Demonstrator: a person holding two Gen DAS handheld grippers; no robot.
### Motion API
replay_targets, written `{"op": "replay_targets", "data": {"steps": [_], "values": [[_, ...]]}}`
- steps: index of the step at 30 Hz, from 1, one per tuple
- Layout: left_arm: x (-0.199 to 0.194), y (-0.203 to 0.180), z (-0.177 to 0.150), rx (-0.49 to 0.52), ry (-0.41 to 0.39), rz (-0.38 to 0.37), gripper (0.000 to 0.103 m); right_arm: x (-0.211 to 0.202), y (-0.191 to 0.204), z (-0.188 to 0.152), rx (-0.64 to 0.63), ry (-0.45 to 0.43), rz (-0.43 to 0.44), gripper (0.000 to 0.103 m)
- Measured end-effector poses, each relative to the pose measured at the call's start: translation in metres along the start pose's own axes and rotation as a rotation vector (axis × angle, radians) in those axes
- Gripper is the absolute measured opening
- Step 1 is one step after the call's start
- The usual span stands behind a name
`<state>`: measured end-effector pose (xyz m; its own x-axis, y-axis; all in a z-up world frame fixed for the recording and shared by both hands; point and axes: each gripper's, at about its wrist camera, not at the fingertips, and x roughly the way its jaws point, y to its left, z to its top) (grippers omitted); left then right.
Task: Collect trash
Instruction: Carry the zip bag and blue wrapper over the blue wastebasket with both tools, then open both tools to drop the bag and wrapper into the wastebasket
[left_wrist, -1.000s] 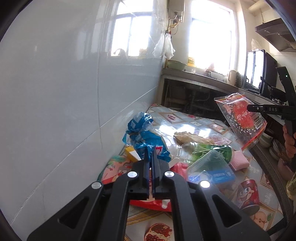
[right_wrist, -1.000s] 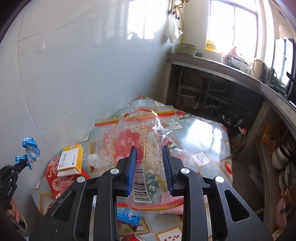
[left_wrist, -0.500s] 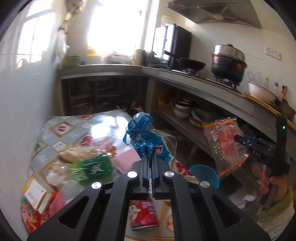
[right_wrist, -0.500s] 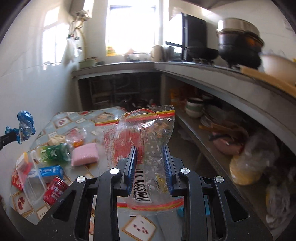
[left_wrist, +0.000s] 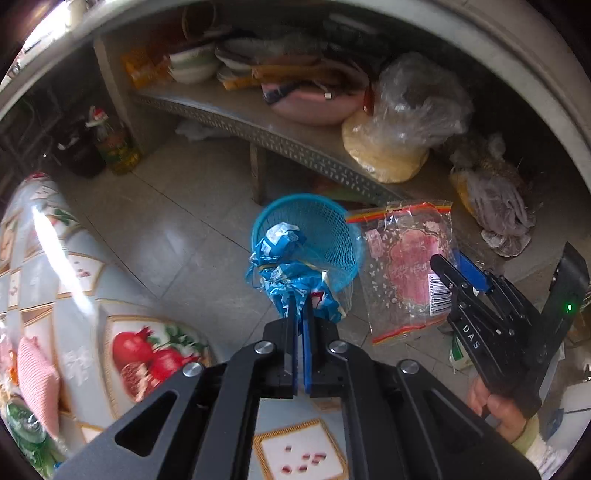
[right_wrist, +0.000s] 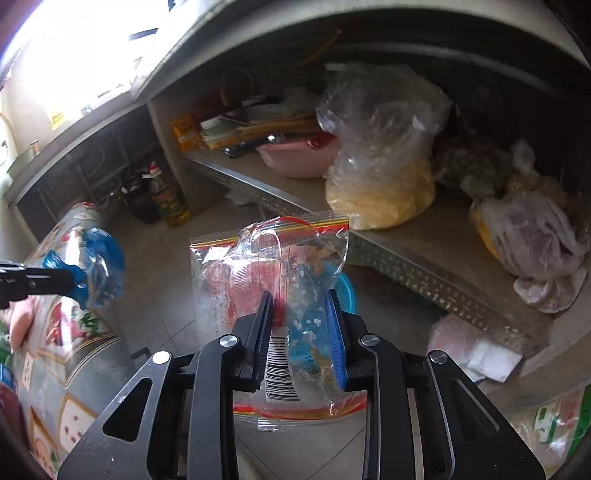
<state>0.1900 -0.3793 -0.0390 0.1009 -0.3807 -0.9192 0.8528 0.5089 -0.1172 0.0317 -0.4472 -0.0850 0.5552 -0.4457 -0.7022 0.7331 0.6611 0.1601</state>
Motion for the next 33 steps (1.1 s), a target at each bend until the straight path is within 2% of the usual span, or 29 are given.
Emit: {"op": "replay_targets", "data": {"steps": [5,10,11,12,13,14,15,19,24,28,33], "values": [[0.098,0.007,0.049,-0.11,0.169,-0.069,0.002,0.071,-0.019,0.0,0.116,0.066,-0.046,0.027],[0.158,0.01,0.081,-0.148,0.206,-0.041,0.002,0.135,-0.026,-0.002,0.2,0.089,-0.096,0.032],[0.168,0.012,0.084,-0.161,0.207,-0.04,0.005,0.146,-0.027,-0.003,0.214,0.085,-0.103,0.036],[0.179,0.011,0.089,-0.173,0.208,-0.042,0.014,0.158,-0.028,-0.004,0.227,0.082,-0.111,0.042],[0.186,0.011,0.092,-0.183,0.21,-0.041,0.021,0.169,-0.03,-0.006,0.242,0.083,-0.113,0.056],[0.191,0.011,0.094,-0.188,0.206,-0.039,0.034,0.179,-0.032,-0.009,0.25,0.087,-0.11,0.063],[0.193,0.011,0.095,-0.192,0.195,-0.035,0.041,0.186,-0.032,-0.012,0.249,0.096,-0.125,0.063],[0.192,0.008,0.094,-0.21,0.171,-0.066,0.049,0.192,-0.048,-0.029,0.259,0.134,-0.159,0.064],[0.167,0.006,0.097,-0.192,0.121,-0.089,0.052,0.153,-0.066,-0.05,0.256,0.101,-0.174,0.066],[0.121,0.006,0.092,-0.193,0.045,-0.141,0.053,0.11,-0.07,-0.069,0.212,0.098,-0.16,0.068],[0.04,0.007,0.069,-0.166,-0.072,-0.19,0.06,0.07,-0.062,-0.085,0.121,0.127,-0.092,0.078]]}}
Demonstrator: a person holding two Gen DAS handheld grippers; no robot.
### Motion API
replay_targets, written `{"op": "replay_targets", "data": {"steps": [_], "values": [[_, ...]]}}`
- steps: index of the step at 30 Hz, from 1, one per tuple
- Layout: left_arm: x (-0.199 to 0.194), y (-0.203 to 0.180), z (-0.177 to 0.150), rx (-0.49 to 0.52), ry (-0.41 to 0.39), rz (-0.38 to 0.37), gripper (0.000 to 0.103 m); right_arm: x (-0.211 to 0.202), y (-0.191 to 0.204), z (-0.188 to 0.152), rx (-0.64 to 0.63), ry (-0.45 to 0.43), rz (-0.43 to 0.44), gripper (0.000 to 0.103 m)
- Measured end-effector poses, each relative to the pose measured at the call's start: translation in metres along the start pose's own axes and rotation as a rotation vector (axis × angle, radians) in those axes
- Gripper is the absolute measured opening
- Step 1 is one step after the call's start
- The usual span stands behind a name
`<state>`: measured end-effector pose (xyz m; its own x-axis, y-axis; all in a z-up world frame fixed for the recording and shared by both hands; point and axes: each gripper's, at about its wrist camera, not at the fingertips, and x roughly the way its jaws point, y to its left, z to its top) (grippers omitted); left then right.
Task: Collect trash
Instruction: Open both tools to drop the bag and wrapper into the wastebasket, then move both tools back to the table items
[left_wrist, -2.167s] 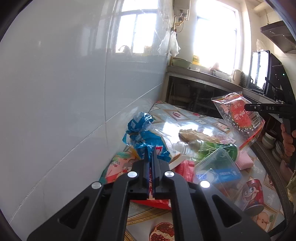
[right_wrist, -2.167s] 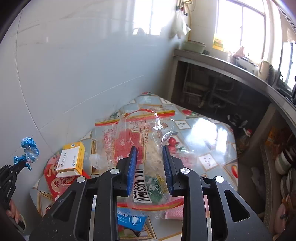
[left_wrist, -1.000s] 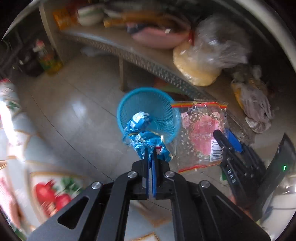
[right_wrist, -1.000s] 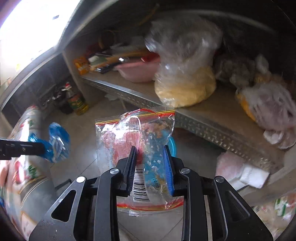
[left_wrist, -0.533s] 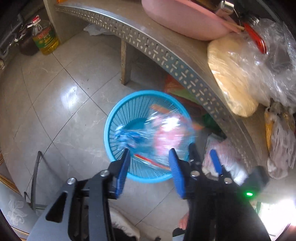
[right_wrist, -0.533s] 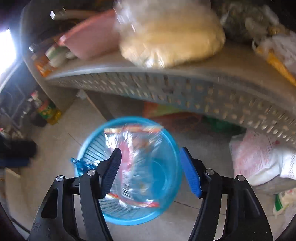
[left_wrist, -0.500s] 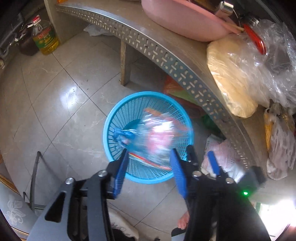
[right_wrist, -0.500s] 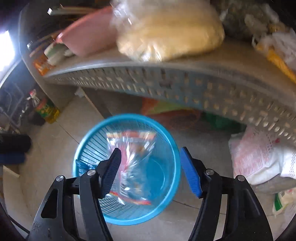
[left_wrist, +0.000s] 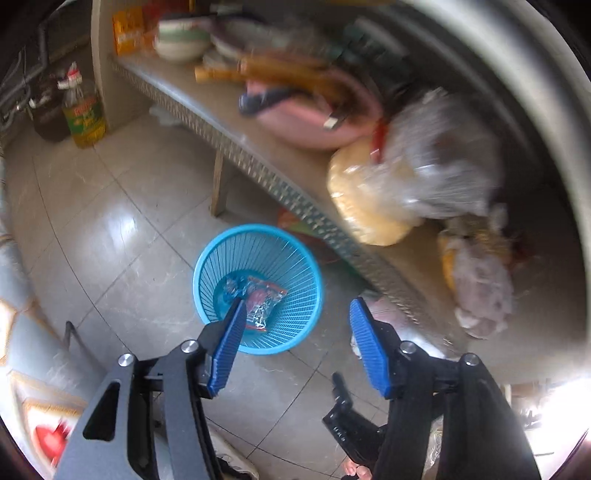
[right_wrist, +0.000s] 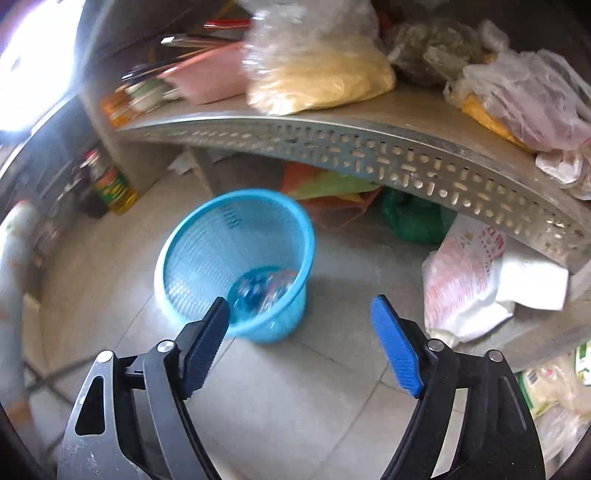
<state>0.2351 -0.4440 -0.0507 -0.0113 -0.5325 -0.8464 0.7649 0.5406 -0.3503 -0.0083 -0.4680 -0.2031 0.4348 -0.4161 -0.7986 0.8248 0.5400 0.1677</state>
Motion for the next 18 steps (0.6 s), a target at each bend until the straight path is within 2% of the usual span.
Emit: {"op": "replay_targets", "data": {"steps": [3,6,9,12,15,18], "values": [[-0.051,0.001,-0.027,0.02,-0.083,0.007,0.067,-0.024,0.005,-0.006,-0.066,0.035,0.042,0.082],[-0.1,0.01,-0.064,-0.008,-0.18,0.001,0.075,-0.045,0.011,-0.003,-0.117,0.033,0.05,0.089],[-0.139,0.022,-0.105,-0.019,-0.214,-0.033,0.078,-0.068,0.02,0.007,-0.149,0.025,0.054,0.095],[-0.175,0.034,-0.145,-0.031,-0.25,-0.04,0.084,-0.096,0.027,0.018,-0.182,-0.025,0.058,0.095],[-0.203,0.048,-0.182,-0.074,-0.293,-0.006,0.086,-0.126,0.042,0.03,-0.211,-0.079,0.028,0.095],[-0.234,0.062,-0.219,-0.127,-0.381,0.023,0.087,-0.161,0.063,0.037,-0.245,-0.124,0.092,0.095]]}}
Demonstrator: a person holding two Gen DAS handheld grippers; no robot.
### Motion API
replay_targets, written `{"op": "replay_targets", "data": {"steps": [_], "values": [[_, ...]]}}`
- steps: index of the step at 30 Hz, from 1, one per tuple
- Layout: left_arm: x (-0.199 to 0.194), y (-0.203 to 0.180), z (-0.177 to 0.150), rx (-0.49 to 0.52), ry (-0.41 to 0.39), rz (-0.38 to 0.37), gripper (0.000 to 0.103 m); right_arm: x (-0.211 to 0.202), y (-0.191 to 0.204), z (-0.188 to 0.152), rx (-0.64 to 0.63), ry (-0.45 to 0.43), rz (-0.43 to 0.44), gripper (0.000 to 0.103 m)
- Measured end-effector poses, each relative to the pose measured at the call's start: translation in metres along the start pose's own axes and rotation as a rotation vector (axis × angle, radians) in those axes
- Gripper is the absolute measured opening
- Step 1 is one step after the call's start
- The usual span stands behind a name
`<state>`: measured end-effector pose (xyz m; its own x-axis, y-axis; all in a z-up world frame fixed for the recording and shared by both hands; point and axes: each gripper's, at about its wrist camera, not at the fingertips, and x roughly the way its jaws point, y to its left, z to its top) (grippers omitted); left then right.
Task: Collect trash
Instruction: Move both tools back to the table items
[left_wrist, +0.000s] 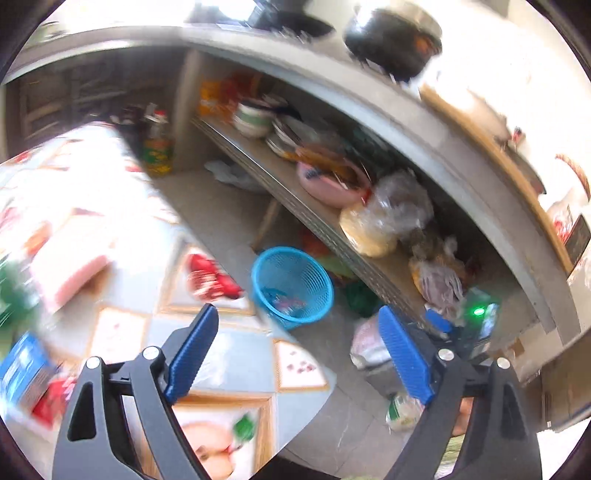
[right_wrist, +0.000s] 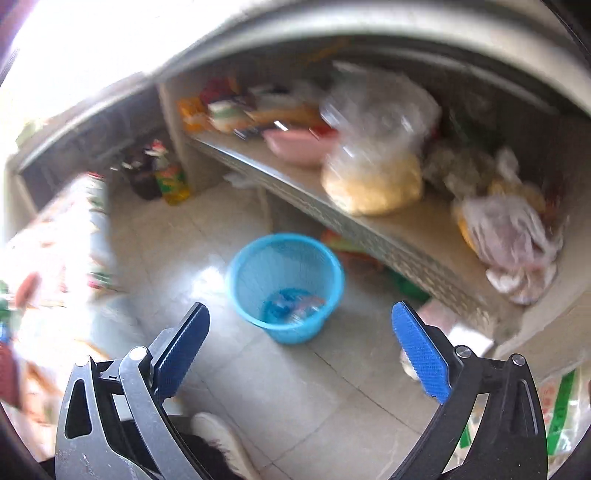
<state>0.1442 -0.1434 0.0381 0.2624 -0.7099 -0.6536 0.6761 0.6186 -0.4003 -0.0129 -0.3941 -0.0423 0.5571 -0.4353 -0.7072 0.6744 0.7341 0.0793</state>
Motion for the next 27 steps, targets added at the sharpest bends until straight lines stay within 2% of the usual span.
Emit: {"op": "replay_targets", "data": {"steps": [3,5,8,11,16,20,24,27], "values": [[-0.042,0.022,-0.024,-0.057,-0.095,0.027,0.088,-0.032,0.036,0.014,-0.089,-0.083,0.047,0.095],[-0.067,0.036,-0.039,-0.083,-0.156,0.072,0.088,-0.055,0.061,0.021,-0.139,-0.157,0.123,0.095],[-0.102,0.056,-0.067,-0.141,-0.235,0.15,0.089,-0.081,0.098,0.024,-0.218,-0.277,0.171,0.095],[-0.135,0.071,-0.1,-0.172,-0.315,0.259,0.089,-0.092,0.137,0.02,-0.306,-0.321,0.26,0.095],[-0.18,0.097,-0.142,-0.184,-0.382,0.453,0.089,-0.091,0.192,0.005,-0.427,-0.269,0.482,0.095],[-0.197,0.121,-0.162,-0.208,-0.37,0.548,0.089,-0.089,0.226,-0.004,-0.463,-0.193,0.638,0.095],[-0.206,0.148,-0.175,-0.236,-0.363,0.653,0.089,-0.087,0.258,-0.012,-0.491,-0.124,0.704,0.094],[-0.217,0.169,-0.179,-0.284,-0.381,0.707,0.089,-0.092,0.278,-0.022,-0.514,-0.071,0.737,0.084]]}}
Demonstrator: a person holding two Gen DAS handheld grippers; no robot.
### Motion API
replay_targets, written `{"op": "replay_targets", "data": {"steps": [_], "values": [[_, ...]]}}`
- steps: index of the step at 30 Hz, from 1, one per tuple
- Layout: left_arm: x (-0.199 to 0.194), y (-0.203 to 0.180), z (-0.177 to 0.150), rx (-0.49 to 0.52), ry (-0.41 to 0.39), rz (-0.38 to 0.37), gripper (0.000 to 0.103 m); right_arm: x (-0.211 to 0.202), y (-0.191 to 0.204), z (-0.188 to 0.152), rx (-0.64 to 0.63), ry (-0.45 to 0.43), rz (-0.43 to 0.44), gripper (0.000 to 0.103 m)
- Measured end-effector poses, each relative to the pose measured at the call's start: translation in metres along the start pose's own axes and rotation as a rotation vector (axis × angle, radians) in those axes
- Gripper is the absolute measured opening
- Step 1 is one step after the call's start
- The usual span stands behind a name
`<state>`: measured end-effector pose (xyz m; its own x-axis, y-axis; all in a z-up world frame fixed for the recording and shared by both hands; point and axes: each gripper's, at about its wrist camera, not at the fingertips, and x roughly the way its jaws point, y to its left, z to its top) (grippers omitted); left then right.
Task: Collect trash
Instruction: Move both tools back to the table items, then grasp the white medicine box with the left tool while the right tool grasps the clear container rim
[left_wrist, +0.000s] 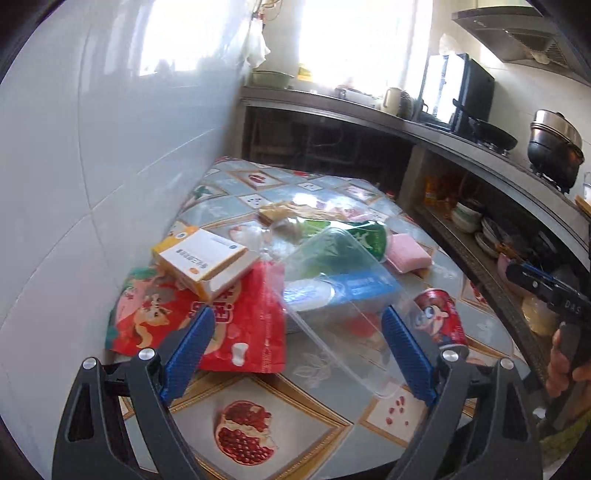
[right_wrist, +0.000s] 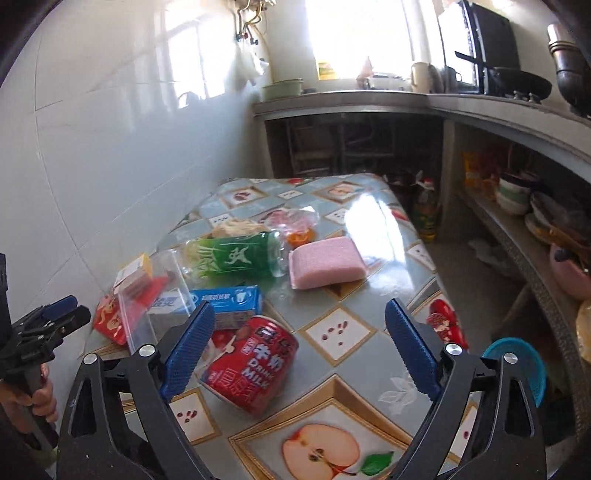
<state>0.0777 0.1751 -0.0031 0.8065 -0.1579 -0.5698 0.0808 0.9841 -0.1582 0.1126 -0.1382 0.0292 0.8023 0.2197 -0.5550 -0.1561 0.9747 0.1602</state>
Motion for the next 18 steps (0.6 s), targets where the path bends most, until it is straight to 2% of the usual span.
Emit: {"op": "replay_targets", "data": {"steps": [3,7,11,14,18], "values": [[0.006,0.012,0.006,-0.018,-0.013,0.044,0.089,0.012,0.015,0.001,-0.007,0.046,0.044,0.075],[0.03,0.033,0.024,-0.054,0.05,0.149,0.089,0.029,0.031,0.005,-0.027,0.112,0.1,0.064],[0.061,0.054,0.049,-0.143,0.118,0.148,0.089,0.043,0.052,0.005,-0.056,0.132,0.13,0.064],[0.089,0.062,0.065,-0.191,0.171,0.186,0.089,0.049,0.065,0.002,-0.071,0.141,0.152,0.064],[0.117,0.069,0.078,-0.231,0.204,0.237,0.089,0.054,0.071,0.0,-0.077,0.148,0.162,0.064]]}}
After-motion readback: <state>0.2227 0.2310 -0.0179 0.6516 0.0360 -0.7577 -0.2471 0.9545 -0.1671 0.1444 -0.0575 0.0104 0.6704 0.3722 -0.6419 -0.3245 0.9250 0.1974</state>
